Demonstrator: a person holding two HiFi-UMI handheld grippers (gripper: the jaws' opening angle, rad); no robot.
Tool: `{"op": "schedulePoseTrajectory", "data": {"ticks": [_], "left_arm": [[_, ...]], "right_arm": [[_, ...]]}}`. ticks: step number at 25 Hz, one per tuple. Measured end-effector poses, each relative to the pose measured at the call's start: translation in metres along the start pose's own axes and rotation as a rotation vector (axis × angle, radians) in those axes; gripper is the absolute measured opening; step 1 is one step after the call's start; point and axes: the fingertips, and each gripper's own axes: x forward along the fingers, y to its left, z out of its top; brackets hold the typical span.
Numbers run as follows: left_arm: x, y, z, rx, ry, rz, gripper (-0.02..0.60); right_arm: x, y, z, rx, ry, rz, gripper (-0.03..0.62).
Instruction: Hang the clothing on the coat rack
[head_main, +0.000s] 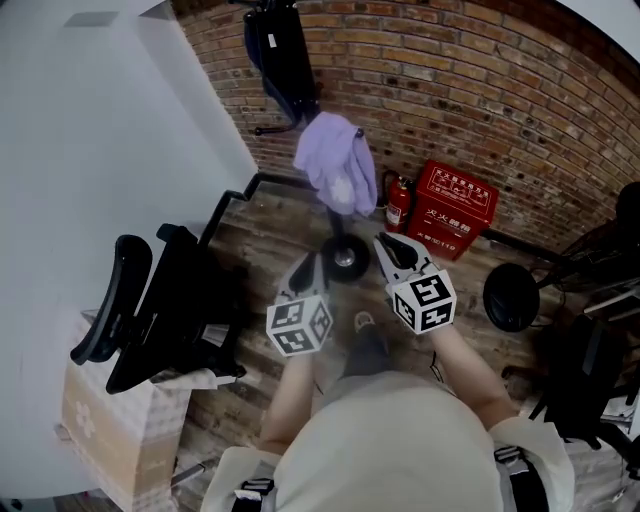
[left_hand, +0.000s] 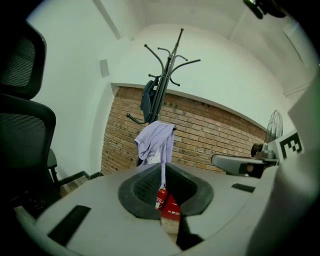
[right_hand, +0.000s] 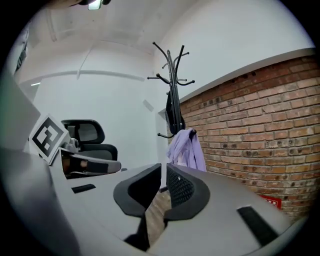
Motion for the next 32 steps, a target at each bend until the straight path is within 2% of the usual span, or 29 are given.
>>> {"op": "schedulePoseTrajectory", "data": {"ticks": [6, 12, 15, 24, 32], "left_arm": [[-0.053, -0.030, -0.015, 0.028, 0.013, -0.018, 0.015], [-0.094, -0.059, -0.025, 0.098, 0.027, -0.069, 0.006], [-0.110, -0.070, -0.027, 0.098, 0.024, -0.081, 0.006], [-0.138, -0.077, -0.029, 0.097, 0.018, -0.086, 0.005], [-0.148, -0.079, -0.028, 0.090, 0.007, -0.092, 0.005]], "right_arm": [[-0.062, 0.033, 0.002, -0.021, -0.028, -0.005, 0.014], [-0.109, 0.059, 0.006, -0.051, -0.045, -0.021, 0.002], [-0.127, 0.065, 0.006, -0.045, -0.045, -0.028, 0.000], [-0.156, 0.074, 0.008, -0.039, -0.061, -0.058, -0.001], [-0.163, 0.084, 0.016, -0.049, -0.083, -0.042, -0.002]]}}
